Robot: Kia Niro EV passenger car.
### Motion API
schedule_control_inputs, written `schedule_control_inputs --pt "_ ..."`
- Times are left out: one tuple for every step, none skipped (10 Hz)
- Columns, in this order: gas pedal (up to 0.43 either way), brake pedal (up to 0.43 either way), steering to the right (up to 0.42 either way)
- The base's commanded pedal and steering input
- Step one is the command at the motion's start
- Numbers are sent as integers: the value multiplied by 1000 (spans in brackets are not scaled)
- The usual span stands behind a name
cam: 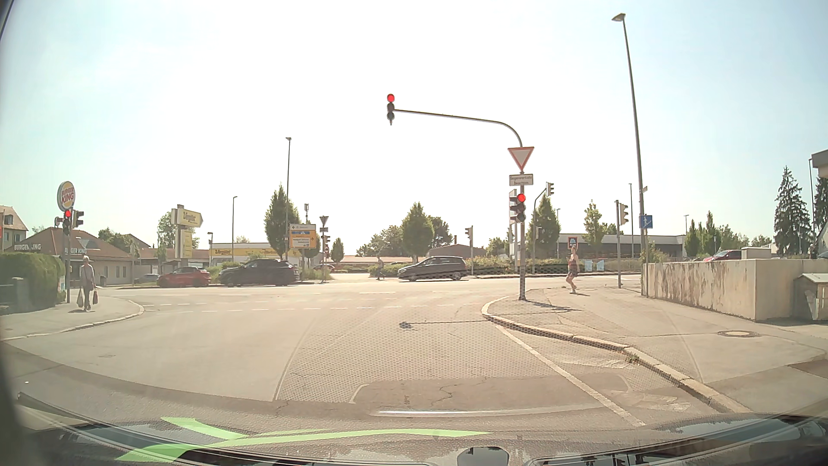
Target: Follow the waypoints while adhering to traffic rules and regulations
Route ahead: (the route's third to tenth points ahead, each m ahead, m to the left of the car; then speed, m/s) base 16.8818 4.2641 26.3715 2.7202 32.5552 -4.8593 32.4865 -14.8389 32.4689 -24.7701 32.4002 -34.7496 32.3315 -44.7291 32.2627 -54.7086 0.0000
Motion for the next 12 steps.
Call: schedule_control_inputs --pt "0 280 -25" --pt "0 280 -25" --pt "0 280 -25" --pt "0 280 -25" --pt "0 280 -25" --pt "0 280 -25" --pt "0 262 -25" --pt "0 250 -25" --pt "0 256 -24" --pt "0 256 -25" --pt "0 262 -24" --pt "0 262 -24"
